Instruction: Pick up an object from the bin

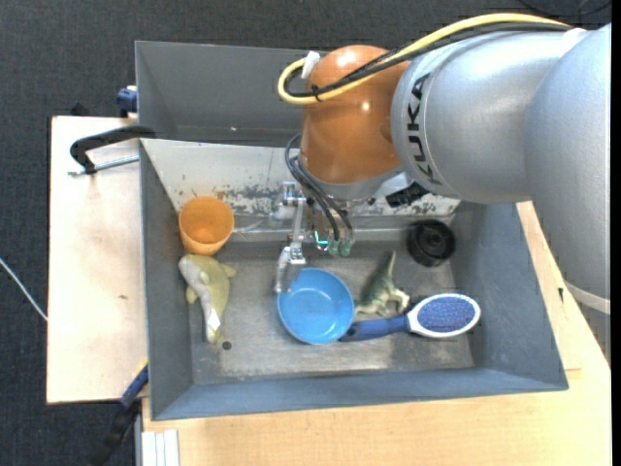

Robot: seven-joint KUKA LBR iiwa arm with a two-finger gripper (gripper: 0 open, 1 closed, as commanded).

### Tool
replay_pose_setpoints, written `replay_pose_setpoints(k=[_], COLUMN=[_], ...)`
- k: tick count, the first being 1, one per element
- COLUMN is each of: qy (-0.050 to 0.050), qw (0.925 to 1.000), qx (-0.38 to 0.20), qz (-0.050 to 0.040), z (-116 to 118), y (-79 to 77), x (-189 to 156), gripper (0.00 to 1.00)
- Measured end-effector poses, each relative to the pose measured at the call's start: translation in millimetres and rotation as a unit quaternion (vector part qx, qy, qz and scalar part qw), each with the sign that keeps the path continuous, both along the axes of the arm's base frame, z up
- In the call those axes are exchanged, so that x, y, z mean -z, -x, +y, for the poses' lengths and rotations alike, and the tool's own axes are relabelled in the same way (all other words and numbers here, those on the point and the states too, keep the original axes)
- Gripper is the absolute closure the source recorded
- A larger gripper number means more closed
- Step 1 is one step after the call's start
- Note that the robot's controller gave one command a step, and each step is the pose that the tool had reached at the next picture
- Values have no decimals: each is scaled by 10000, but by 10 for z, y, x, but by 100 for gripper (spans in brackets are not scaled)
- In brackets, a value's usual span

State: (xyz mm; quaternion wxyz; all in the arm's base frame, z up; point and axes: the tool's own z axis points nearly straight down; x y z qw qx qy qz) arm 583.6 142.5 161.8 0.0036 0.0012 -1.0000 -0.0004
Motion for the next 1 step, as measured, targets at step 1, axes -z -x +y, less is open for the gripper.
replay_pose_setpoints(k=[1], qy=[-6], qw=[10000], qx=[13], qz=[-43], z=[-8], y=[-21], x=[-50], gripper=[100])
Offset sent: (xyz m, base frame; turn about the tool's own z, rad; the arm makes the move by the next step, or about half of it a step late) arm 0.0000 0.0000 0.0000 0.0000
